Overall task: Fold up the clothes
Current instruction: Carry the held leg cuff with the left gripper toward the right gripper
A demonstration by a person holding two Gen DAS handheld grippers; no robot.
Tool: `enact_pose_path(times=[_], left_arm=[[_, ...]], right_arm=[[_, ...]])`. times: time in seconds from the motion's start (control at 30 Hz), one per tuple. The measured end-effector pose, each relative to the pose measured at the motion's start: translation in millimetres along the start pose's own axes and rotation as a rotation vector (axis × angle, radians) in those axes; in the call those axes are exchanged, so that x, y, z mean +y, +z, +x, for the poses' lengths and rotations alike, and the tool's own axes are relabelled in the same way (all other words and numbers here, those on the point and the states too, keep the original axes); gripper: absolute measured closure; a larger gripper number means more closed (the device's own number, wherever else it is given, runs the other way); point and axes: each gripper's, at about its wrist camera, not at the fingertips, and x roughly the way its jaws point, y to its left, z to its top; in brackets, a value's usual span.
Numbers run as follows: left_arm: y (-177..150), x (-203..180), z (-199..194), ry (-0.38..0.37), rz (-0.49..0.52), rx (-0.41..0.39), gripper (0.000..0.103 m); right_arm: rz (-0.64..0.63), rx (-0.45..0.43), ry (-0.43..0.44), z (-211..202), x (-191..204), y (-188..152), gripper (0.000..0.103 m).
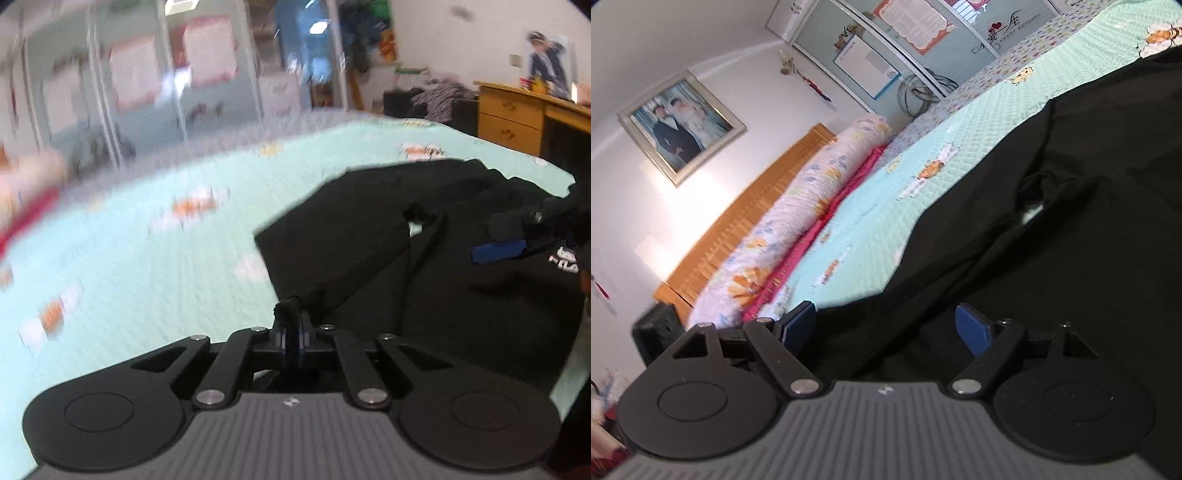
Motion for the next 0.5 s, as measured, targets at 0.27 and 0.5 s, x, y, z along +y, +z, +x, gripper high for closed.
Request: enact_pose_path(times=[0.27, 0.5], left_arm=[[45.8, 31.1, -70.5, 0.113, 0.111, -0.266, 0.098], [12.2, 46.3, -94.6, 0.046, 0.103, -0.229, 0.098]], right_arm=[[0.152, -0.013, 0.072, -0.6, -12.3, 14.0, 0.020], [0.368, 0.008, 0.161, 25.6, -31.6, 47.0, 0.019]])
